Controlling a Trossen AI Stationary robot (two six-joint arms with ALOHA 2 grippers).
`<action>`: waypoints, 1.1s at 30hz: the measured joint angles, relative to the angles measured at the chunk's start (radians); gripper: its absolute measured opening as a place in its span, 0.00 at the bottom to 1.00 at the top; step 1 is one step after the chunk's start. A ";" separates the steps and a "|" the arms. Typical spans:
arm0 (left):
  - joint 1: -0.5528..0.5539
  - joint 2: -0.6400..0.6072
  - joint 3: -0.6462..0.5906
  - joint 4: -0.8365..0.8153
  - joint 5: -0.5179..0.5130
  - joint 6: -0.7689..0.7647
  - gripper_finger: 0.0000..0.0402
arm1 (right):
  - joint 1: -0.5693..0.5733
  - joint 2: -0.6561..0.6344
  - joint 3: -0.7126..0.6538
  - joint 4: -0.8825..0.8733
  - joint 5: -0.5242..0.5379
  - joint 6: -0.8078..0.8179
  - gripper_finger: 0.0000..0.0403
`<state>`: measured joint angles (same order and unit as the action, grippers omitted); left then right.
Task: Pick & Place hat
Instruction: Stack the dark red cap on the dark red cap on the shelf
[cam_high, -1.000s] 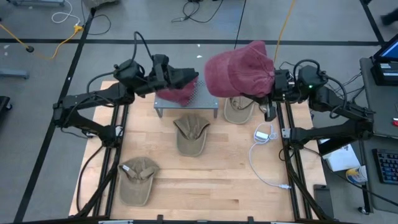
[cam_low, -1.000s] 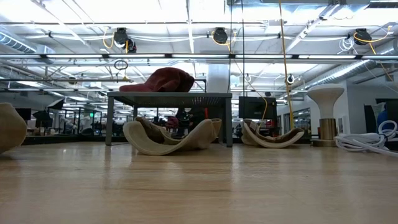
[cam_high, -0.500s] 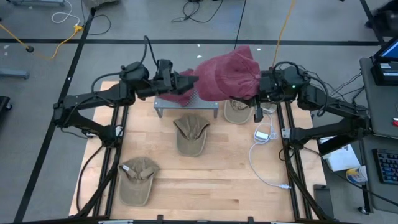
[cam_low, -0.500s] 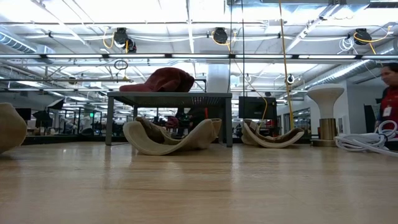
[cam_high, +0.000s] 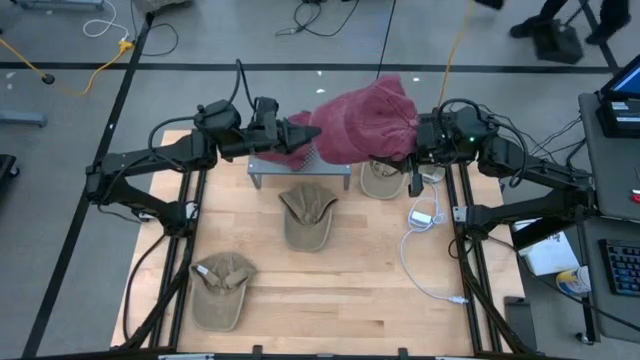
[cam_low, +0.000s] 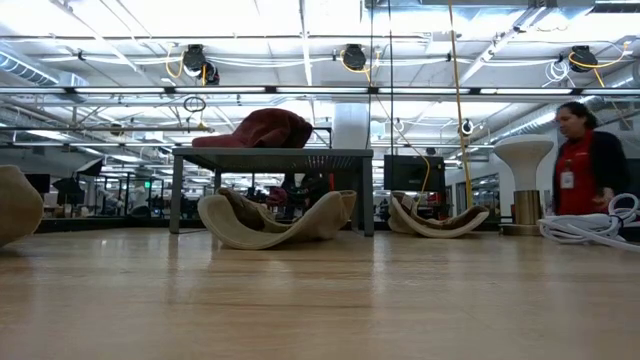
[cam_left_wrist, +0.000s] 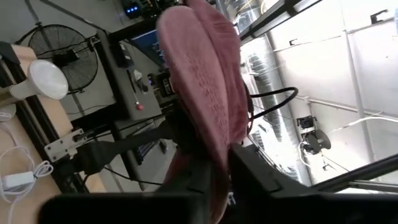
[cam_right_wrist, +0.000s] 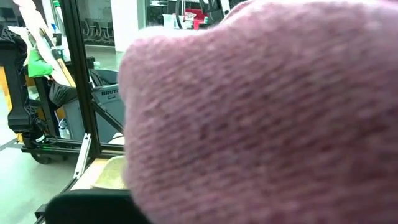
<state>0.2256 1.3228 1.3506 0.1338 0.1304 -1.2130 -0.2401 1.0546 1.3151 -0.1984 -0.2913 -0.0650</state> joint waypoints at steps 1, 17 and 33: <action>0.000 0.000 0.000 0.002 0.002 0.006 0.07 | 0.000 0.000 0.000 -0.004 0.000 0.000 0.08; 0.029 -0.009 0.000 0.043 0.124 0.078 0.02 | 0.005 -0.048 0.000 -0.044 -0.102 0.077 0.17; 0.110 -0.066 -0.001 0.048 0.387 0.003 0.02 | 0.013 -0.196 0.000 -0.402 -0.027 0.200 0.56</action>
<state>0.3352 1.2571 1.3495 0.1816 0.5174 -1.2097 -0.2268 0.8588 1.3151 -0.6001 -0.3182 0.1353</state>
